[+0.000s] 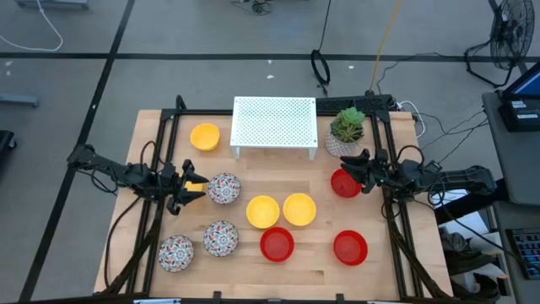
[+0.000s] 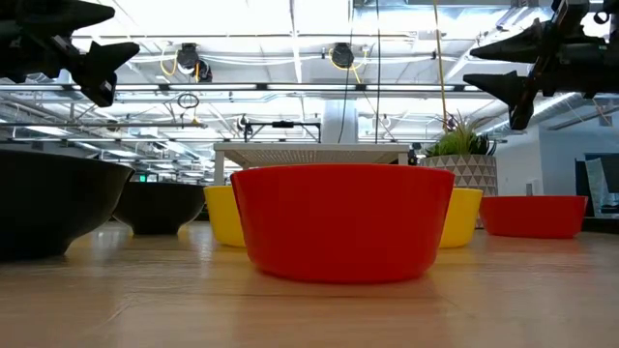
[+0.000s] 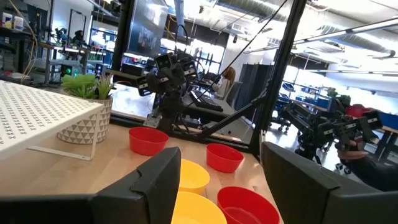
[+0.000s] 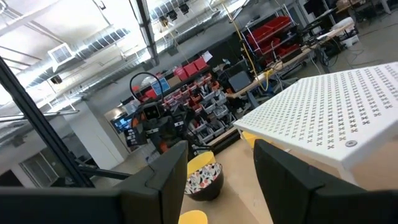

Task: Pick & Place Mini bowls
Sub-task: Put the yellow bowl on the shelf

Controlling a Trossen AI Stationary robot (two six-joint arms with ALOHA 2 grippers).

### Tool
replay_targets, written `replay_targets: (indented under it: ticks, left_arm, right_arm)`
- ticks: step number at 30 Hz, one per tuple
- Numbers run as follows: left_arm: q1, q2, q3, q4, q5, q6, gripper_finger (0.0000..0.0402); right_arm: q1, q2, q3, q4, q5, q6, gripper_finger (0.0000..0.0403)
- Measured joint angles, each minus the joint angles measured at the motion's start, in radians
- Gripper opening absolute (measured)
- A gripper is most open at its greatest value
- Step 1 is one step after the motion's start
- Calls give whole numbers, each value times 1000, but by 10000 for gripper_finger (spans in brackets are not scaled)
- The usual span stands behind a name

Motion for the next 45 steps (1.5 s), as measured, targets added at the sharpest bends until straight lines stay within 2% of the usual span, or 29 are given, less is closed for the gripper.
replay_targets:
  ticks: [7, 12, 18, 21, 26, 30, 35, 40, 45]
  left_arm:
    - [0, 0, 0, 44, -16, 5, 225]
    - [0, 0, 0, 84, -17, 4, 225]
    - [0, 0, 0, 128, -41, 4, 225]
    - [1, 0, 0, 132, -142, 22, 225]
    - [20, 0, 0, 142, -408, 114, 225]
    - [51, 18, 0, 137, -468, 110, 225]
    - [113, 99, 2, 134, -512, 148, 225]
    - [190, 231, 41, 123, -555, 159, 225]
    - [267, 388, 155, -65, -549, 151, 225]
  right_arm:
    - [0, 0, 0, 10, 0, -35, 171]
    - [0, 0, 0, -75, -3, -101, 171]
    - [0, 0, 0, -147, -2, -104, 171]
    - [0, 0, 0, -146, -2, -105, 171]
    - [0, 0, 0, -144, -1, -111, 171]
    - [0, 0, 0, -142, 0, -119, 171]
    - [0, 0, 0, -119, 7, -203, 171]
    - [0, 0, 0, -67, 73, -275, 171]
    - [0, 0, 0, -53, 83, -291, 171]
